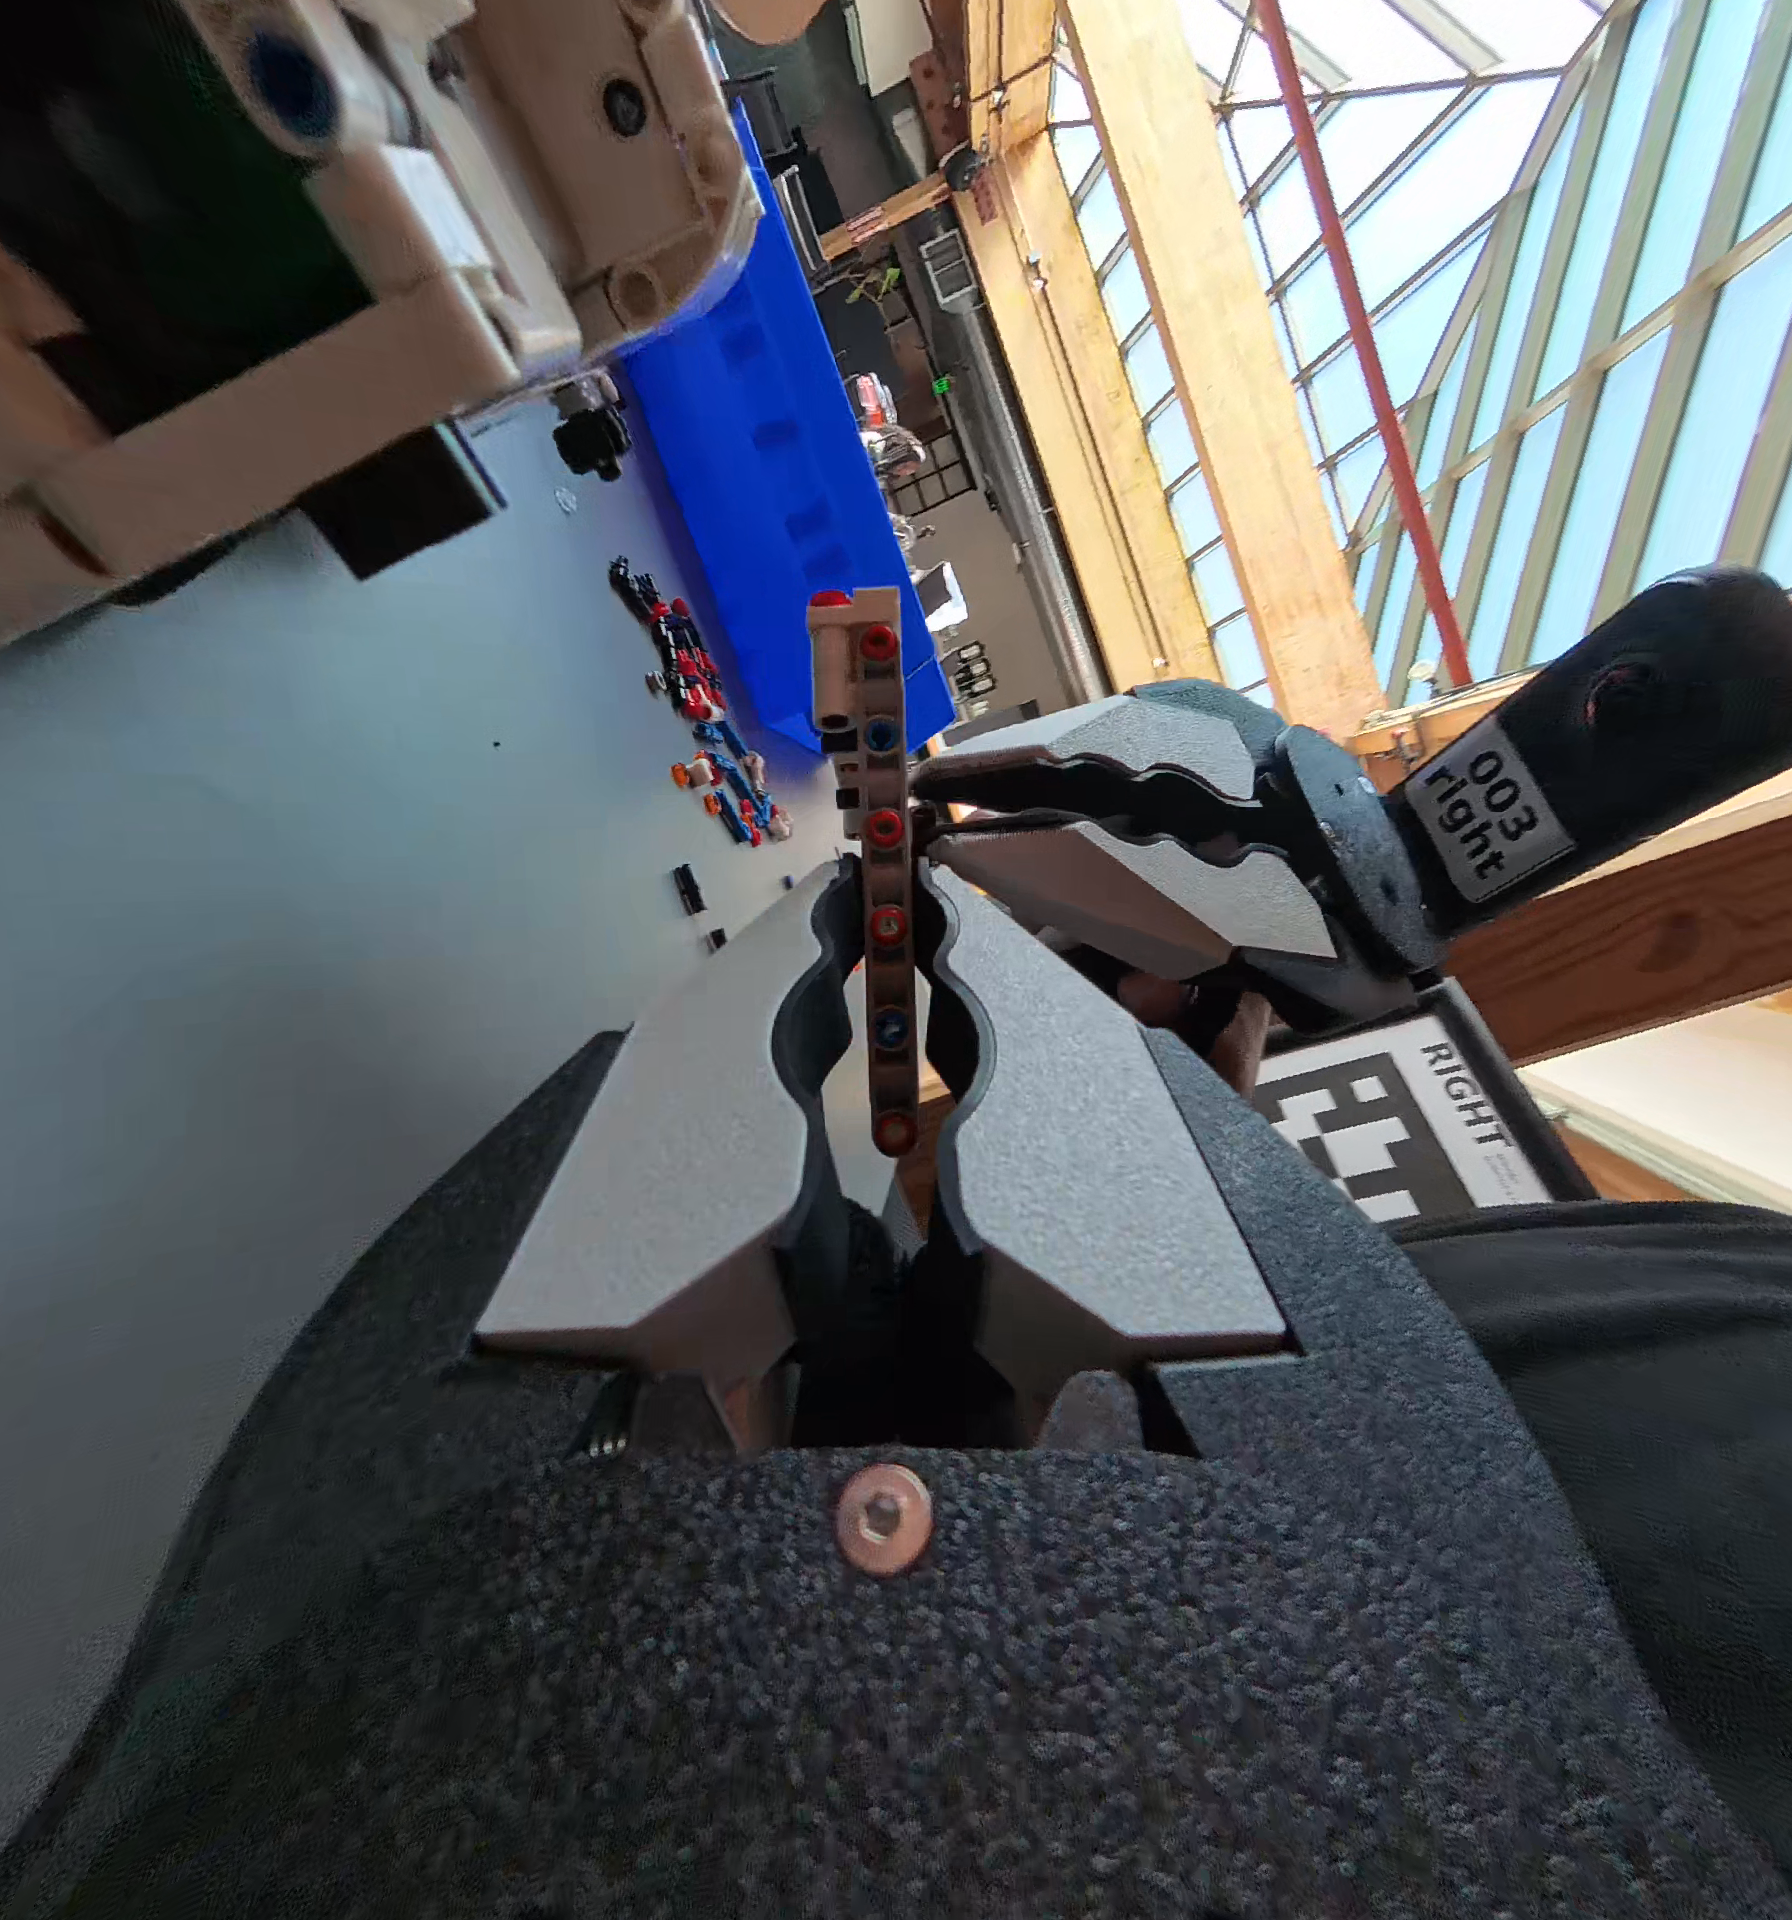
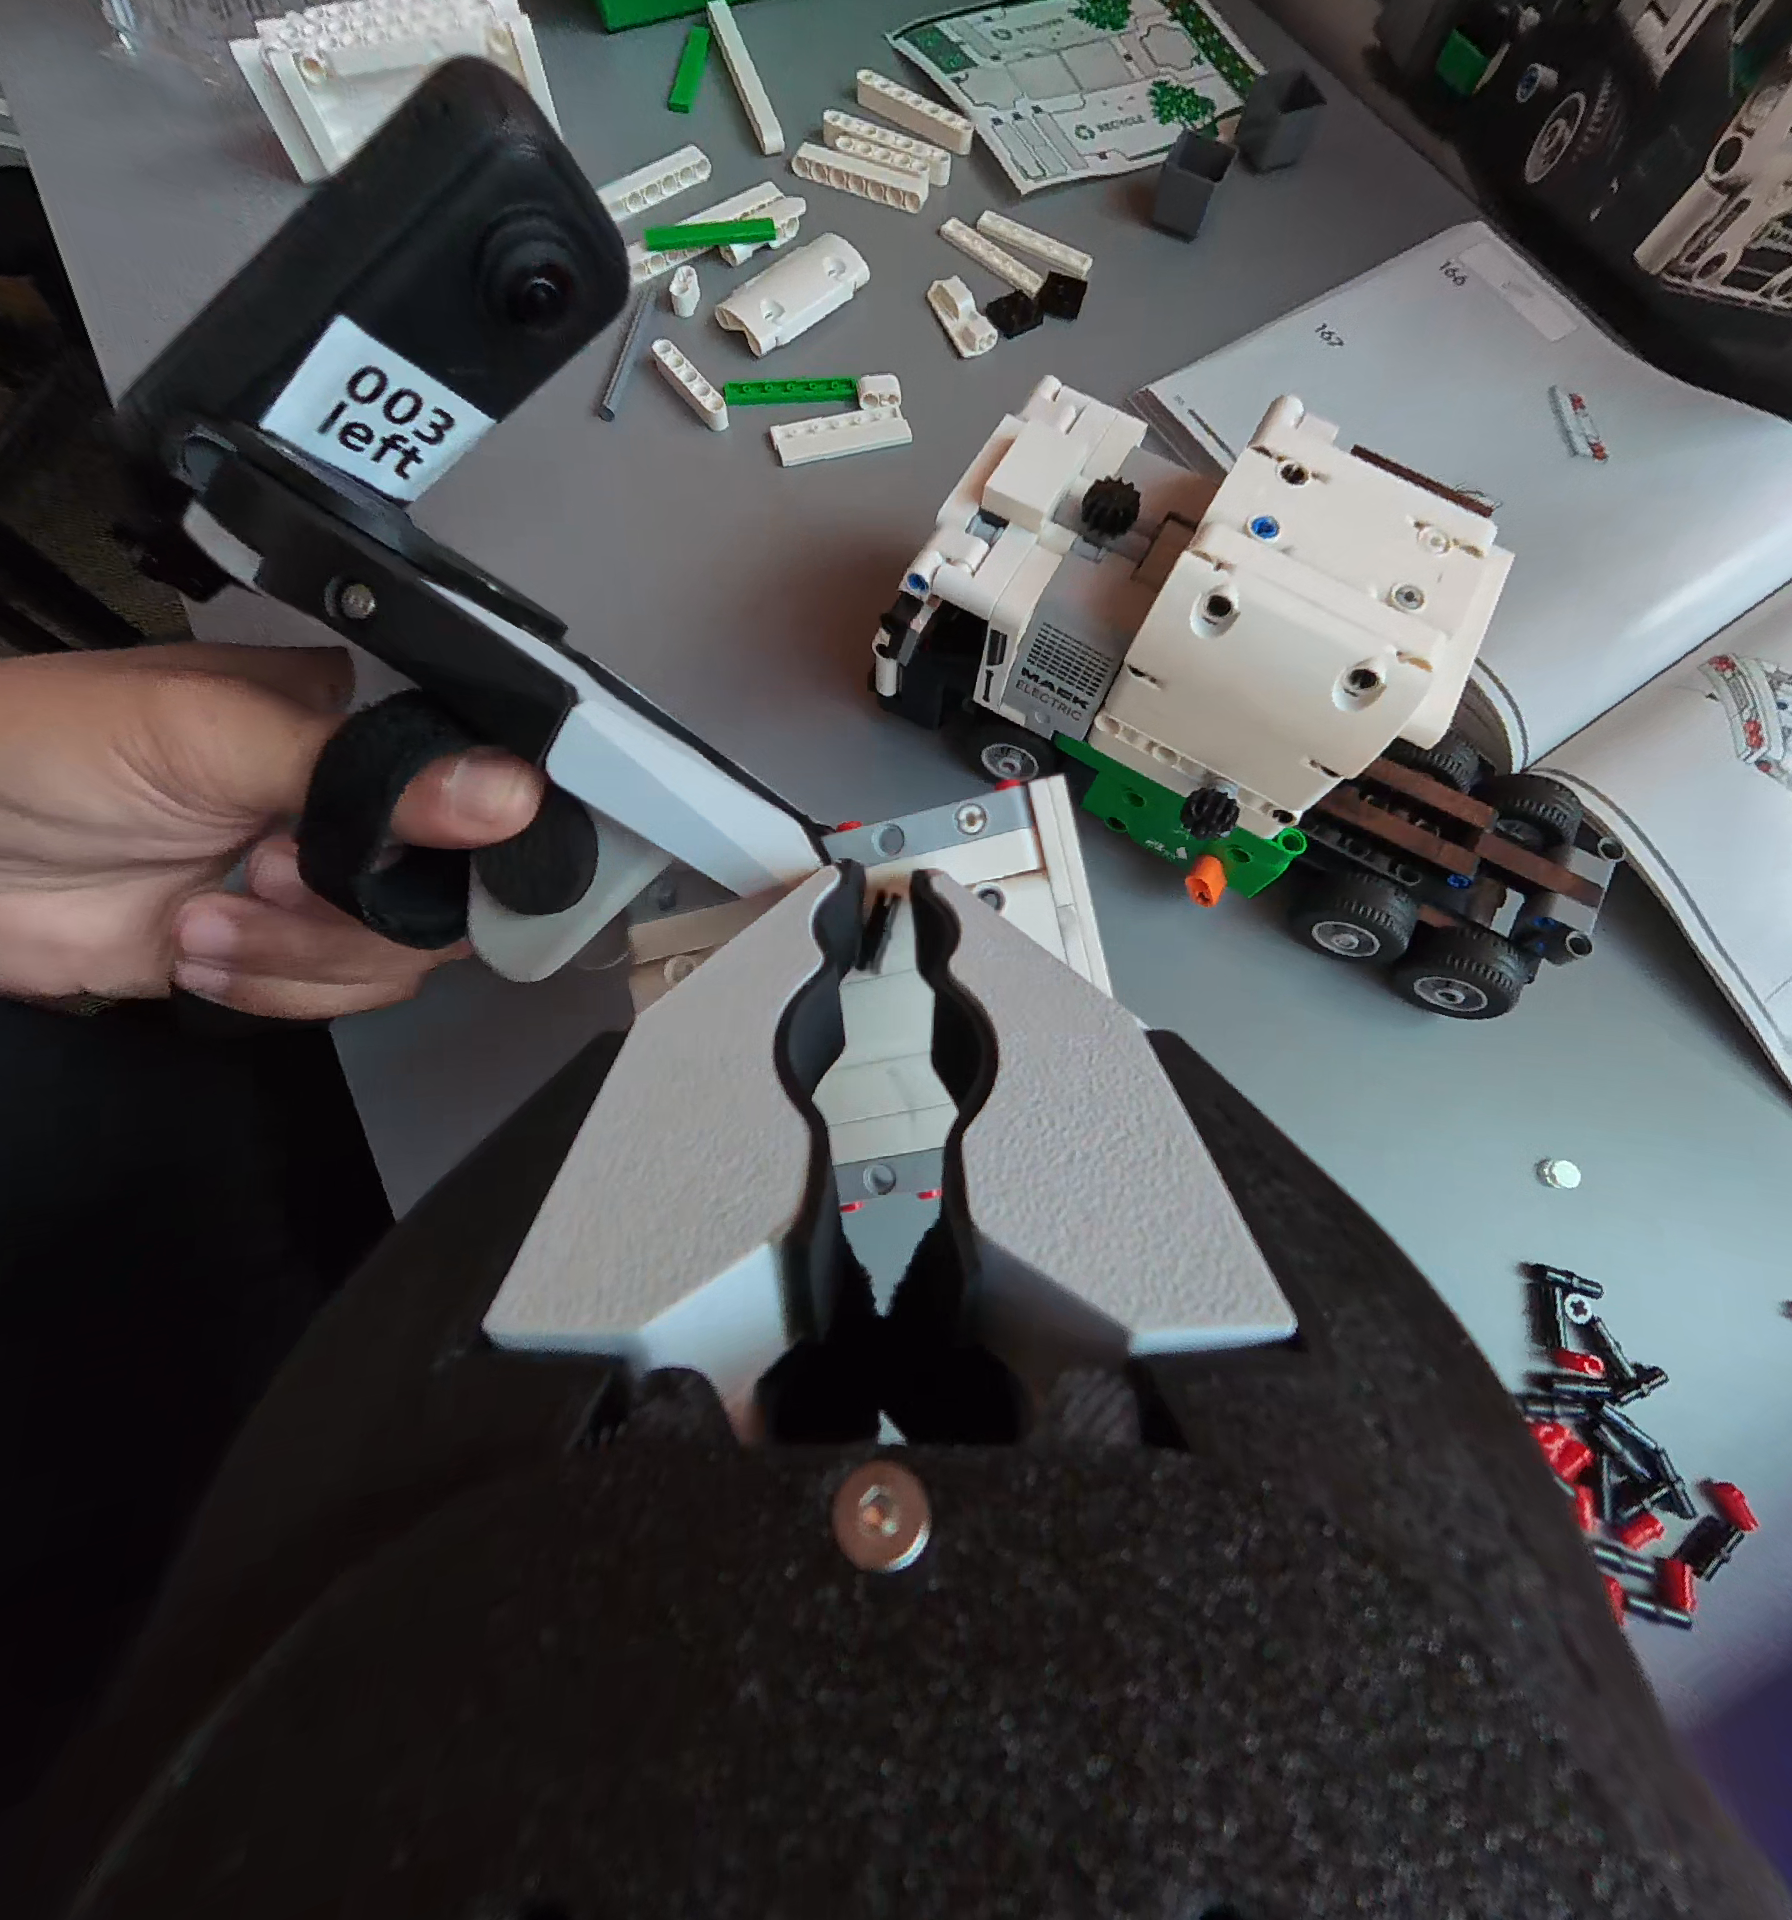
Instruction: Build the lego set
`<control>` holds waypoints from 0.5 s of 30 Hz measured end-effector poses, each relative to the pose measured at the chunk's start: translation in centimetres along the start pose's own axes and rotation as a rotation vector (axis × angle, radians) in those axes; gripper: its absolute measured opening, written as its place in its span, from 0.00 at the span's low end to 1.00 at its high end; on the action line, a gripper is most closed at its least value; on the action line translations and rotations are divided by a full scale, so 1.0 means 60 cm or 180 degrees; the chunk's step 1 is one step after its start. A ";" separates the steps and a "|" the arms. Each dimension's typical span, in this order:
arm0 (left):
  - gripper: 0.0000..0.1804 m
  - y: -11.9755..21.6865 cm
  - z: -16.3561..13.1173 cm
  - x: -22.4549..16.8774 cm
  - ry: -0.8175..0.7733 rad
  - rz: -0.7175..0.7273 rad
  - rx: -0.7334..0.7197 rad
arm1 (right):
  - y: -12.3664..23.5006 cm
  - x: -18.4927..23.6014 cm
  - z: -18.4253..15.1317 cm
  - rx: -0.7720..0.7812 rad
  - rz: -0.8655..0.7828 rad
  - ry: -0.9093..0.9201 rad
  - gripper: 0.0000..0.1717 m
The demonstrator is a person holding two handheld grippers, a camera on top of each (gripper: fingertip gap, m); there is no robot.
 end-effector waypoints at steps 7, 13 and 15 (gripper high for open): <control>0.04 0.014 0.005 -0.006 0.0601 -0.0515 -0.0127 | 0.037 -0.007 0.020 -0.0451 0.0204 0.0046 0.08; 0.03 0.028 0.020 0.016 0.0471 -0.0149 -0.0292 | 0.086 -0.030 -0.031 -0.1140 0.0010 -0.0170 0.08; 0.03 0.033 0.032 0.018 0.0081 0.0122 -0.0289 | 0.074 -0.029 -0.068 -0.1103 0.0002 -0.0280 0.08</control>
Point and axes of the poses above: each gripper's, where its closed fingertips meet, y back along the fingers, z out of its top, x = y × z across the jaws, the point moved 4 cm from there along y, back along the fingers, and after that the axes turned 7 degrees about x, right-handed, at the moved point
